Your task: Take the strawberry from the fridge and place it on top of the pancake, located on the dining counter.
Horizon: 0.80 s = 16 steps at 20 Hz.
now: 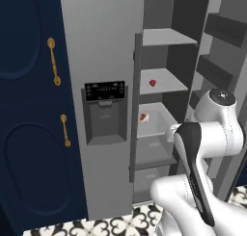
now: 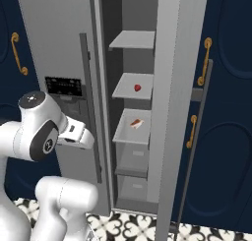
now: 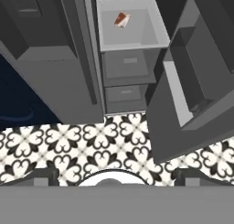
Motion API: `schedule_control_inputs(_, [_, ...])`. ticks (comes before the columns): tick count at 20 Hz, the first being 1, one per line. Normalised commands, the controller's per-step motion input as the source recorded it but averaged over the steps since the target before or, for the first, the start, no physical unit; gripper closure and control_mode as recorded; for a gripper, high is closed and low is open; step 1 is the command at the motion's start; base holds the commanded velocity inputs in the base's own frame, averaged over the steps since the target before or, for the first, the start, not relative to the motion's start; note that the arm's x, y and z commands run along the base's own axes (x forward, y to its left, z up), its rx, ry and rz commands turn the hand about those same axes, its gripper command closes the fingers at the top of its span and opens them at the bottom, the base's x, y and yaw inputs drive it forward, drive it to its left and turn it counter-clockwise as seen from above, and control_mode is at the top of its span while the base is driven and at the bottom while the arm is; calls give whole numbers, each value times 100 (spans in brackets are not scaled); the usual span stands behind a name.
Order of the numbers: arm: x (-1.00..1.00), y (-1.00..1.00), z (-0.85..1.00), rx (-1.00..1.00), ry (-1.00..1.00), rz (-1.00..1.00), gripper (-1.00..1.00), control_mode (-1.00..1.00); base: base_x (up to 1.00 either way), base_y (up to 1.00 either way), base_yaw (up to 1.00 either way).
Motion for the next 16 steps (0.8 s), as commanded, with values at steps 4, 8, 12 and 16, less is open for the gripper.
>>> schedule_control_inputs(4, [0,0,0,0,-2,-5,-100,-100,0,0,0])
schedule_control_inputs(8, [-3,0,-2,0,-3,-6,-100,100,-1,1,-24])
schedule_control_inputs(12, [0,0,0,0,0,0,-100,100,0,0,-33])
schedule_control_inputs(16, [0,0,0,0,0,0,-100,100,40,0,-17])
